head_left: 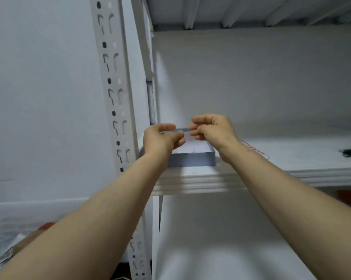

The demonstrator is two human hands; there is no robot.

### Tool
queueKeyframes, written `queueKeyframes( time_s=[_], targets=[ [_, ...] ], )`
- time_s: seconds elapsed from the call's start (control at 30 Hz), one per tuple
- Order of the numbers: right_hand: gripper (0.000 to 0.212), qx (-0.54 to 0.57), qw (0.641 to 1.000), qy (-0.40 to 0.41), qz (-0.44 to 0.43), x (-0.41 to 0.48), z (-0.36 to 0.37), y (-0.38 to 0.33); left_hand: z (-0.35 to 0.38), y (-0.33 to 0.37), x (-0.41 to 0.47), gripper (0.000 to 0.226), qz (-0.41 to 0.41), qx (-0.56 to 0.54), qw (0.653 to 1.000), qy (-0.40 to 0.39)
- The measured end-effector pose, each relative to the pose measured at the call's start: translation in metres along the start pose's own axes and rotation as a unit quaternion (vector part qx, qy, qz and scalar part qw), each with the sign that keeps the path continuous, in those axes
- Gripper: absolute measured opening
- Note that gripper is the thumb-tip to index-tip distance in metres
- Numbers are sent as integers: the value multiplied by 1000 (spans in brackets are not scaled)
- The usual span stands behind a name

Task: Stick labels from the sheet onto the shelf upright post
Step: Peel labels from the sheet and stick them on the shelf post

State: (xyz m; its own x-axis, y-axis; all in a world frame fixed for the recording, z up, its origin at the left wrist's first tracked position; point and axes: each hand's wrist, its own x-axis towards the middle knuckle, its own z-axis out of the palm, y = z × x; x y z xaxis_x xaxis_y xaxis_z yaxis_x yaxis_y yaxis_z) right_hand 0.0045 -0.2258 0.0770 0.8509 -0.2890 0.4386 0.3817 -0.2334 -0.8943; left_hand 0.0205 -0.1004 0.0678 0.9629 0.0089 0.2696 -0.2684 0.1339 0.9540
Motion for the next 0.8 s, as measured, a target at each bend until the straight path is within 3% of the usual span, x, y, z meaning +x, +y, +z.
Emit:
queueKeyframes(
  time_s=[0.1,0.3,0.37,0.5,0.63,0.8],
  targets=[
    [34,-66,998,-2,-13,19,-11,9,10,2,15,11,25,86,996,-29],
    [30,-147,988,-32,-36,35,-13,13,20,3,35,47,31,231,971,-54],
    [31,-156,986,-34,-37,34,-12,13,22,2,40,49,23,253,966,-54],
    [31,-145,989,-26,-14,35,-12,15,23,-1,47,18,19,289,956,-46],
    [19,-171,985,-25,-20,32,-12,20,19,-2,46,27,61,327,943,-22],
    [9,-218,975,2,-48,28,-9,15,20,2,43,36,31,329,943,-29]
  ],
)
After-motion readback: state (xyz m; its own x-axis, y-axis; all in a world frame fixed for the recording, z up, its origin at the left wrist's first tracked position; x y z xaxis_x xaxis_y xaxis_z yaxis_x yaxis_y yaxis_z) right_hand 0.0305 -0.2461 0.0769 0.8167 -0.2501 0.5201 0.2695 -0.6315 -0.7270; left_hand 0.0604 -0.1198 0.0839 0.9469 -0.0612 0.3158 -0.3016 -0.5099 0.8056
